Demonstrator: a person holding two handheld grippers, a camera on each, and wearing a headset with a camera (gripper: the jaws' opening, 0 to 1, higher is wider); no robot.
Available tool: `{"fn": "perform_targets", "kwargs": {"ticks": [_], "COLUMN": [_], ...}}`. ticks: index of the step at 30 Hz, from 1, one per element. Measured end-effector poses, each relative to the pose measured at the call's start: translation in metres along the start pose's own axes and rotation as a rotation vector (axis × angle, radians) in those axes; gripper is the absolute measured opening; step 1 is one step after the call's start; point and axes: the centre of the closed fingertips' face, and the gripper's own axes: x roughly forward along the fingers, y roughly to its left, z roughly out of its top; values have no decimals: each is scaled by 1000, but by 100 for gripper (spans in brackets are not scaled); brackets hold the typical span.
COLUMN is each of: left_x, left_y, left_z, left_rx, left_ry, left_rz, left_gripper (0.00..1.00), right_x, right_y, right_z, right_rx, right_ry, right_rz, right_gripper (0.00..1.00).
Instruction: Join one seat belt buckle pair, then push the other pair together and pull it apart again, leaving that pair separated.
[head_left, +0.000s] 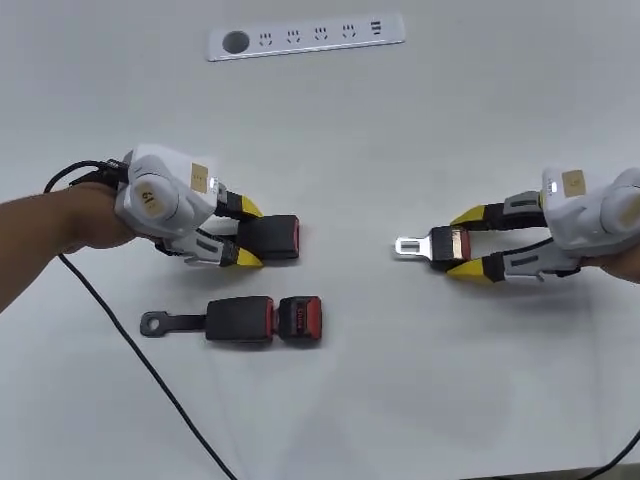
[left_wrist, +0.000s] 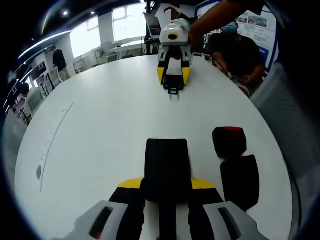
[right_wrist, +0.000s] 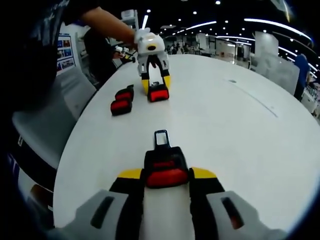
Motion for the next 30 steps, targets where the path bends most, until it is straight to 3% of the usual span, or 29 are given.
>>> {"fn": "perform_targets", "kwargs": {"ticks": [16,30], "left_x": [0,0], "left_y": [-1,-1], "left_z": [-1,-1], "left_rx": [7,-2], "left_ry": [29,25], "left_rz": [-4,2], "left_gripper": [34,34], "right_x": [18,41], "right_y": [-2,-1], "right_z": [15,37], "right_rx": [25,33], "right_ry": [-66,-111], "right_rz": [-11,-4], "right_gripper": [37,37]}}
